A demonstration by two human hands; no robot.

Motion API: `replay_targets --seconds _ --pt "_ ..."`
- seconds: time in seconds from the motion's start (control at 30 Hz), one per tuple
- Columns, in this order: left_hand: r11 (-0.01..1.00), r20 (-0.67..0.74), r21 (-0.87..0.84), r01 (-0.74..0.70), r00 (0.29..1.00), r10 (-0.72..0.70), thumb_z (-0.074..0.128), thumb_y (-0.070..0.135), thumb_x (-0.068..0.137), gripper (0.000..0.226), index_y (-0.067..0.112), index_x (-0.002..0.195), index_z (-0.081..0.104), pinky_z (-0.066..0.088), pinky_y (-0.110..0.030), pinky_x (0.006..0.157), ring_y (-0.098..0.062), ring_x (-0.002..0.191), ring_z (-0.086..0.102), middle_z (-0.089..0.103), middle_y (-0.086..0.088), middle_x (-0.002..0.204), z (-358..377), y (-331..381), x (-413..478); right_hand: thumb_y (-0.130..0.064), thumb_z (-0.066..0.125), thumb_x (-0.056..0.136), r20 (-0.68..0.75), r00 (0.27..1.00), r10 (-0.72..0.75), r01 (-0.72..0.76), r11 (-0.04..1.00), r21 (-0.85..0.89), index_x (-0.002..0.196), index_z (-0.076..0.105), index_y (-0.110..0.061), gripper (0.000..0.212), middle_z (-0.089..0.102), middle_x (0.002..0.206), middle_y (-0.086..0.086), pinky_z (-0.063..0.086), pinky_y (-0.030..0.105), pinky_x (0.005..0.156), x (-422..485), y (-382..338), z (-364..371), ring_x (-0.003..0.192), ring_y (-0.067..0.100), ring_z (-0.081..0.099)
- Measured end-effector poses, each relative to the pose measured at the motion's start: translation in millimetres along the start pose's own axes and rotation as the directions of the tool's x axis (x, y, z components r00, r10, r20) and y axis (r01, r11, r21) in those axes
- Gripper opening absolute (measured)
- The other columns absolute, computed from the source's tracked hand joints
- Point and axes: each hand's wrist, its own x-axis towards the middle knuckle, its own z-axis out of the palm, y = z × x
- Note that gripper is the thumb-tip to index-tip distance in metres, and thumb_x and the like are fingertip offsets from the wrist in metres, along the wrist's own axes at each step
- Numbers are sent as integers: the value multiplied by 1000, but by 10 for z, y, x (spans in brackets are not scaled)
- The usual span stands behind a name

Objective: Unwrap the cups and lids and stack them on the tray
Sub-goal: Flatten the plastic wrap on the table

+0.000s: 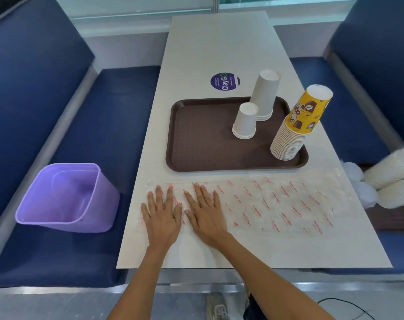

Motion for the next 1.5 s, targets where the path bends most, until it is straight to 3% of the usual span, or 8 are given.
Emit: replay_targets --seconds 0.1,0.37,0.57,0.67,0.9,1.07,1.2,1.5 --pt "999 26 41 -3 1000 2 8 57 96 66 21 149 24 18 -59 107 -41 137 32 32 -16 152 5 -11 18 -61 -22 82 -34 999 -35 35 999 -12 147 -3 -28 76 -17 154 0 -26 38 110 -51 151 -51 141 21 -23" --pt "999 79 45 1 997 -4 2 70 81 85 24 152 13 -2 -55 114 -33 147 2 4 -12 159 -40 18 -2 -61 -22 76 2 1000 21 -21 998 -61 143 -16 -31 73 -28 150 -1 -25 39 109 -191 477 -215 136 14 -30" --pt "973 -9 -221 61 998 -65 37 27 95 55 10 146 30 2 -42 118 -30 147 7 9 -14 159 -163 642 -12 -65 -35 67 30 999 13 -12 999 -41 142 -19 -28 86 -32 148 2 -28 40 106 -170 467 -188 134 20 -34" --pt "928 1 -371 -43 999 46 36 17 101 45 12 145 33 9 -34 119 -24 146 13 15 -10 158 -37 898 -19 -59 -27 71 32 999 6 -6 1000 -1 149 -11 -23 88 -28 149 1 -23 41 111 -162 450 -262 135 18 -31" --pt "988 -31 -153 -19 999 14 39 26 91 50 5 135 50 21 -51 111 -39 135 37 39 -22 146 163 887 10 -36 7 89 -252 954 164 -104 966 237 139 47 -16 67 35 152 6 -9 21 115 -351 792 -461 144 22 24" --pt "973 -47 -221 -67 997 58 47 9 89 48 -1 136 45 13 -43 114 -35 141 28 32 -20 150 102 1252 -55 -45 1 89 -210 959 189 -142 965 219 148 29 -17 72 18 158 4 -12 22 114 -388 894 -433 147 19 12" --pt "972 14 -199 -127 991 132 23 37 94 61 1 138 44 16 -41 112 -32 139 33 36 -18 149 182 1358 -125 -53 -9 90 -131 979 156 -141 983 113 152 12 -20 73 2 160 1 -17 24 113 -384 977 -371 147 13 -5" --pt "988 47 -39 -150 987 152 25 47 93 68 0 137 46 28 -48 108 -35 132 43 43 -20 144 211 1311 -144 -62 -28 73 -75 985 153 -154 988 -7 143 -14 -28 80 -25 149 -4 -25 32 110 -437 1092 -429 137 14 -27"
